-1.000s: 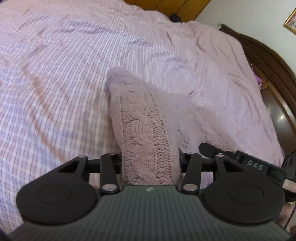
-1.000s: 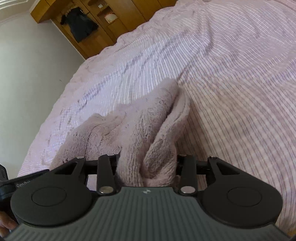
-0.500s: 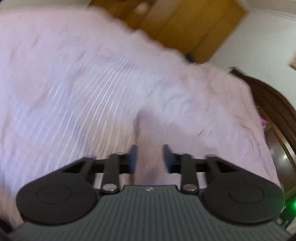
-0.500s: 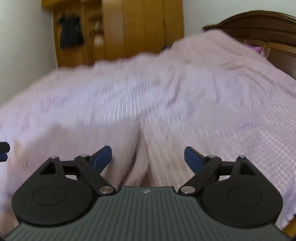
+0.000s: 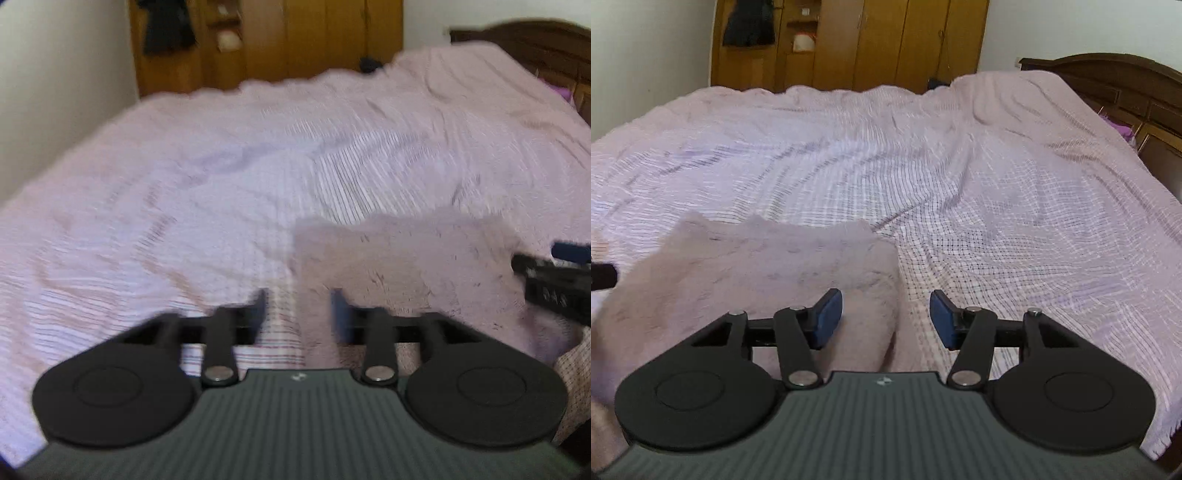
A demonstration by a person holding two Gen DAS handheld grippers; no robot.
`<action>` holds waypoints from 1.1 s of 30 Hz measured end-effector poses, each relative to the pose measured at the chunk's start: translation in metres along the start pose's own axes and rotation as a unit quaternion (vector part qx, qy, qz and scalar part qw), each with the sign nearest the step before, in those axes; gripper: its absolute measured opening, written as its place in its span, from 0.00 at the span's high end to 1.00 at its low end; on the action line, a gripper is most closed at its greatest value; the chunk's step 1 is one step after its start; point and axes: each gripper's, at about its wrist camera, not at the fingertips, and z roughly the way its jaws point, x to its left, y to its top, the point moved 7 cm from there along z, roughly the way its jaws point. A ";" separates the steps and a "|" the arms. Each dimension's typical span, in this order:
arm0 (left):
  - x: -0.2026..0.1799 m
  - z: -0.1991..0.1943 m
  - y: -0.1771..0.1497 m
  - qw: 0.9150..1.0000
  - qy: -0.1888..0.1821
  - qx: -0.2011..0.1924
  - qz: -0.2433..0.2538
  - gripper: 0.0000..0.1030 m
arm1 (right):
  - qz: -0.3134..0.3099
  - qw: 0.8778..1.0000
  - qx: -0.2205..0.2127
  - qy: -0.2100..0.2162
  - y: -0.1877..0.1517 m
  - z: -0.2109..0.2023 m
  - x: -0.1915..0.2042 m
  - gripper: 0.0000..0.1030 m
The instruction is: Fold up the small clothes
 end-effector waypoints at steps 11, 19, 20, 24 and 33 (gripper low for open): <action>-0.002 -0.058 -0.034 0.992 -0.059 -0.106 -0.030 0.22 | 0.121 0.989 -0.034 0.078 -0.054 -0.073 -0.013 0.33; 0.001 -0.031 -0.038 0.995 -0.051 -0.053 -0.068 0.10 | 0.110 0.991 -0.034 0.066 -0.052 -0.082 -0.019 0.20; 0.002 -0.029 -0.038 0.994 -0.056 -0.050 -0.075 0.10 | 0.114 0.990 -0.032 0.075 -0.053 -0.084 -0.017 0.19; -0.005 -0.028 -0.040 0.996 -0.051 -0.054 -0.047 0.10 | 0.100 0.991 -0.054 0.077 -0.051 -0.094 -0.009 0.11; -0.019 -0.035 -0.044 0.996 -0.035 -0.073 0.020 0.10 | 0.077 0.995 -0.029 0.059 -0.055 -0.080 0.003 0.06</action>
